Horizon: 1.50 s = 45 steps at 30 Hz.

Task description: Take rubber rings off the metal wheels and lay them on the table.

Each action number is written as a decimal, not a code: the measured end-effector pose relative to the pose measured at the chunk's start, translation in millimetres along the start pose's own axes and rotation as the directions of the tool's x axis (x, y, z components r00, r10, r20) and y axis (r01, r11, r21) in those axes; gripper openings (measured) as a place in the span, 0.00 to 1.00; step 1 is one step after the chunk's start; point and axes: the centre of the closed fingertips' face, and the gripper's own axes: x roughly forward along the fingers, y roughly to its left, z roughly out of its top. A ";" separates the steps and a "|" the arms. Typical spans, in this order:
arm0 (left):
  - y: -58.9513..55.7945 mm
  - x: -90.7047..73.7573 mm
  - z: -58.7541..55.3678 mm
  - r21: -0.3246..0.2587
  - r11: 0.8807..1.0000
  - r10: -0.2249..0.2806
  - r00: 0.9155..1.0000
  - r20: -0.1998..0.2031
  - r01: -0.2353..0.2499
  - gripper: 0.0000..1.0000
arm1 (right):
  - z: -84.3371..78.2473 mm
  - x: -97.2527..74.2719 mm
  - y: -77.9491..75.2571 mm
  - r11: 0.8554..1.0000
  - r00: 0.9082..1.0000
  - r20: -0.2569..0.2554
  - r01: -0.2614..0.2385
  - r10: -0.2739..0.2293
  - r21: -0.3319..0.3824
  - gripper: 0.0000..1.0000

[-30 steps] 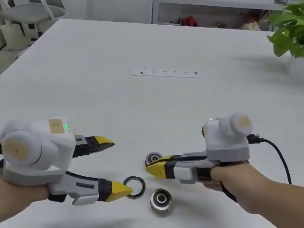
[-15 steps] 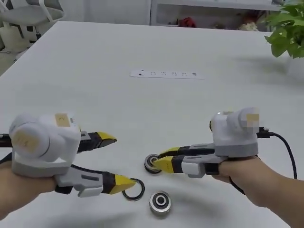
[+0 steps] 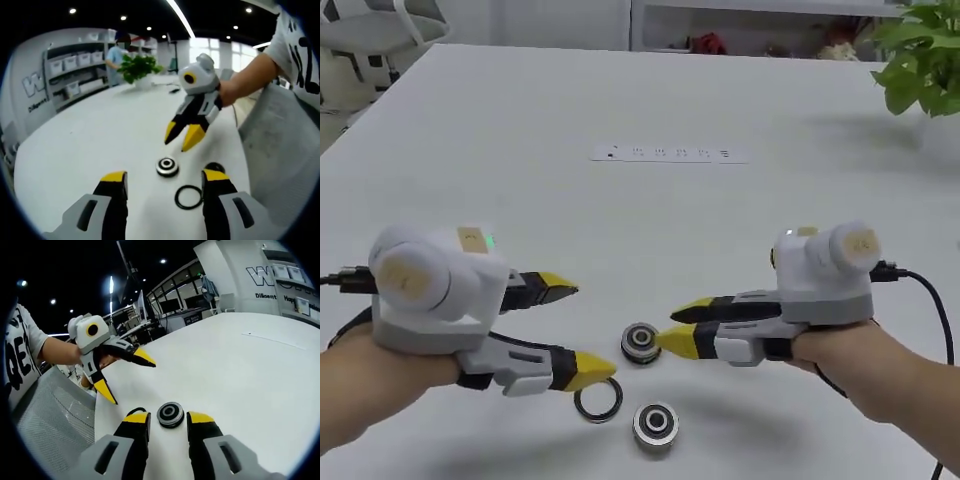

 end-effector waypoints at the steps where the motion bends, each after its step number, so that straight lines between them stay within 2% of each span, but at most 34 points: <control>1: 0.1 1.1 0.2 0.000 1.000 -0.002 1.000 -0.001 0.002 0.60 | -1.4 0.1 -0.6 1.000 1.000 -0.005 0.001 -0.001 -0.007 0.28; 10: 4.5 13.4 -0.1 -0.009 1.000 -0.010 1.000 -0.002 0.010 0.57 | -13.8 5.3 -3.8 0.999 0.999 -0.045 -0.001 -0.001 -0.045 0.28; 25: 2.4 29.9 -4.7 -0.025 0.999 -0.034 0.999 -0.020 0.034 0.48 | -25.5 14.6 -4.8 0.996 0.996 -0.084 -0.016 0.008 -0.086 0.24; 35: 2.6 41.6 -9.0 -0.035 0.998 -0.051 0.998 -0.030 0.050 0.41 | -28.9 19.1 -4.2 0.995 0.996 -0.093 -0.024 0.014 -0.102 0.21; 45: -2.1 49.8 -13.1 -0.040 0.997 -0.072 0.996 -0.049 0.070 0.33 | -28.5 20.9 -6.5 0.995 0.997 -0.081 -0.016 0.008 -0.099 0.17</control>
